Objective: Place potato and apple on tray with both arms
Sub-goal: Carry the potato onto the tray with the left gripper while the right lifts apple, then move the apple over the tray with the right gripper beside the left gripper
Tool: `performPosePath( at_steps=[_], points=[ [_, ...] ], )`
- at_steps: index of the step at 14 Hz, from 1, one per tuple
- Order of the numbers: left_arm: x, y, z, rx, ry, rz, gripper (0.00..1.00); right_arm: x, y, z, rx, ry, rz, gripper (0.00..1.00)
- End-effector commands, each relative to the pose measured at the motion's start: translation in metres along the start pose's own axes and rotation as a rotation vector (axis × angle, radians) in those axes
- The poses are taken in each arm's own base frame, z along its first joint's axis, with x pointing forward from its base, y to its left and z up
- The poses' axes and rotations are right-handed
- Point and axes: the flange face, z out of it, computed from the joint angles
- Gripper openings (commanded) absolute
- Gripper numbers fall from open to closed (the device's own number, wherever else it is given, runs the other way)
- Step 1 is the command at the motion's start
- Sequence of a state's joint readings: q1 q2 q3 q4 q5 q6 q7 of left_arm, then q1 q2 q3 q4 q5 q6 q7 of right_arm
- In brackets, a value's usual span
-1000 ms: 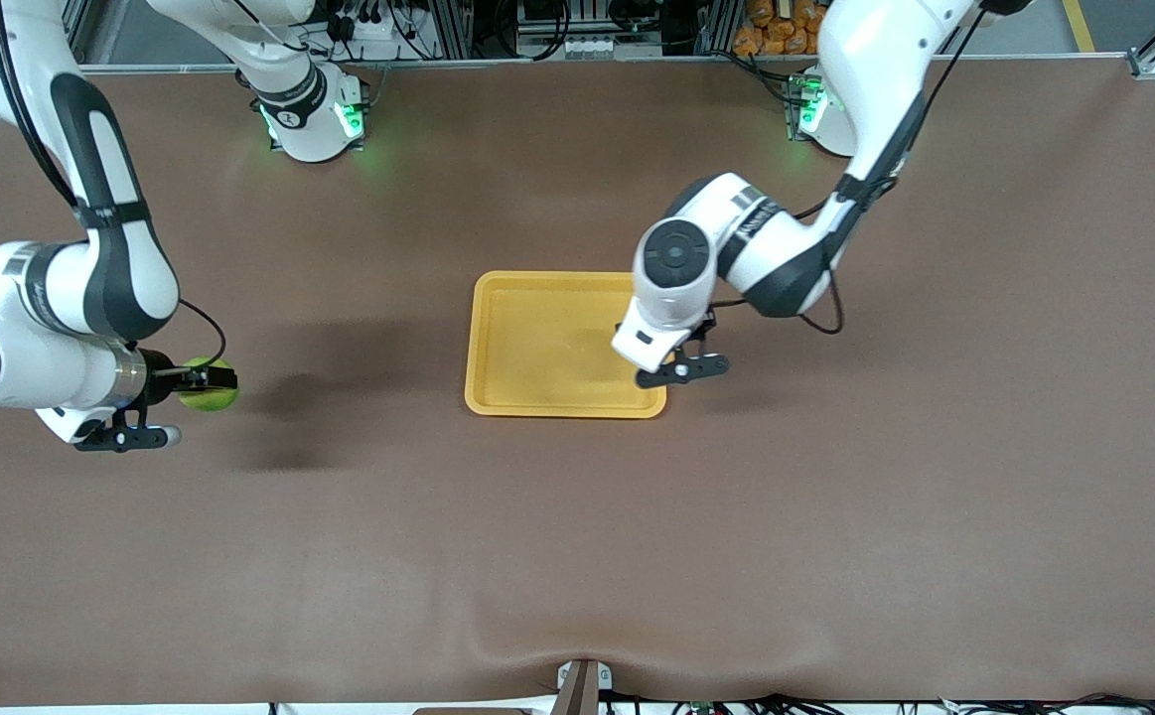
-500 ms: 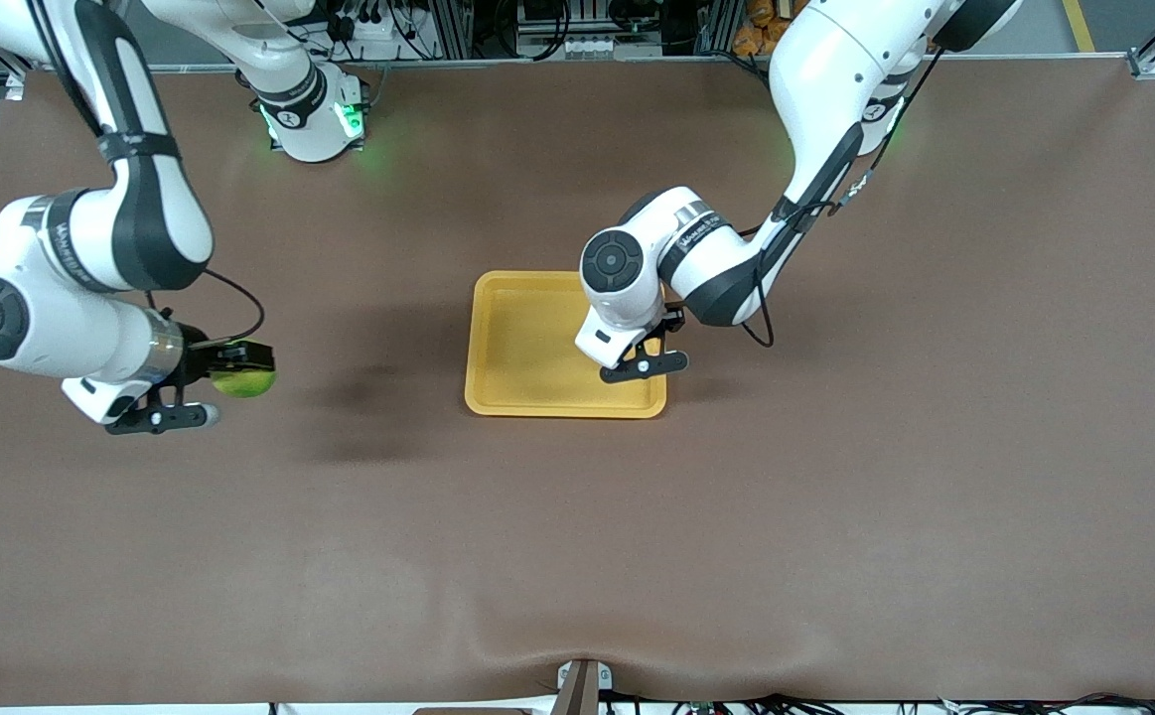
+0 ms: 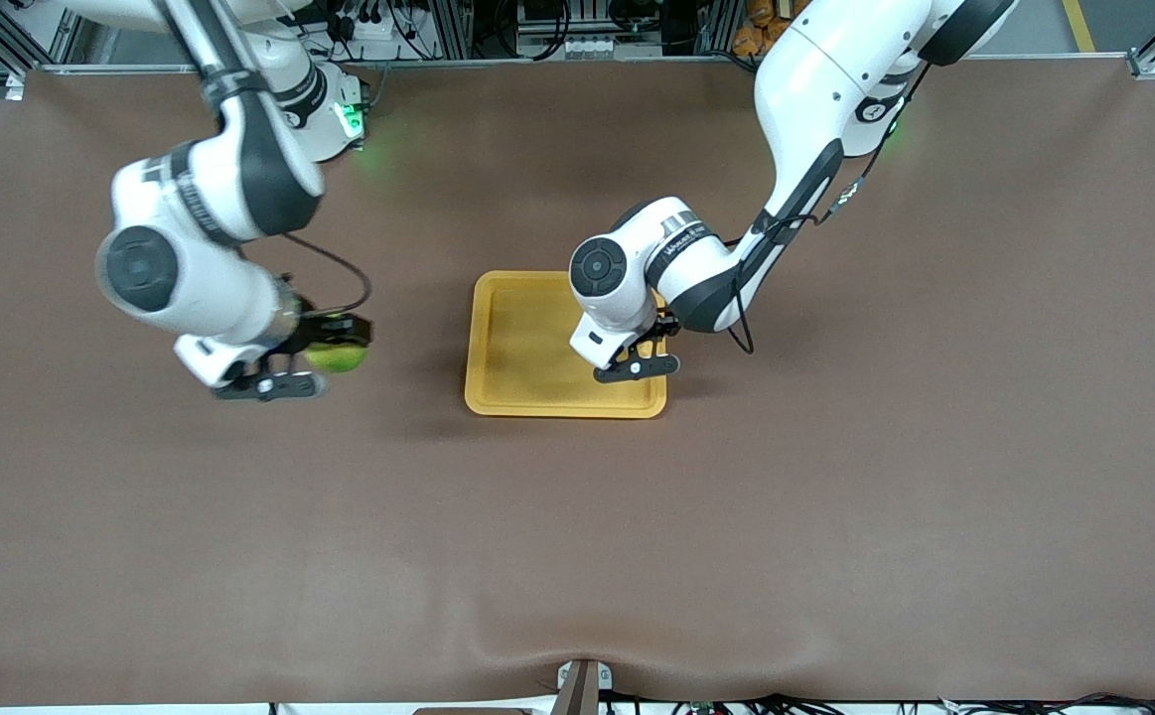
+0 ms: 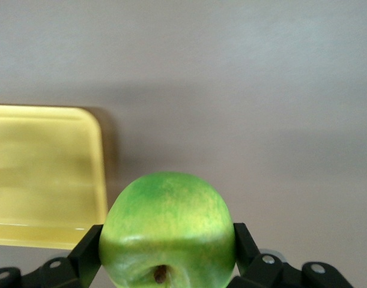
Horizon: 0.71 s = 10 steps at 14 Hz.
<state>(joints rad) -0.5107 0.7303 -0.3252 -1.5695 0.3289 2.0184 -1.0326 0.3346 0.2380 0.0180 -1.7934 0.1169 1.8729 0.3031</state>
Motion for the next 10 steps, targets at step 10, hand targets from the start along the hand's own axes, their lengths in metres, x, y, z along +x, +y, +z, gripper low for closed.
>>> performPosePath(
  at_steps=[10],
  points=[
    [0.0, 0.014, 0.015, -0.005, 0.033, 0.004, 0.06, -0.06, -0.101, 0.099, 0.002, 0.094, -0.011, 0.46]
  ],
)
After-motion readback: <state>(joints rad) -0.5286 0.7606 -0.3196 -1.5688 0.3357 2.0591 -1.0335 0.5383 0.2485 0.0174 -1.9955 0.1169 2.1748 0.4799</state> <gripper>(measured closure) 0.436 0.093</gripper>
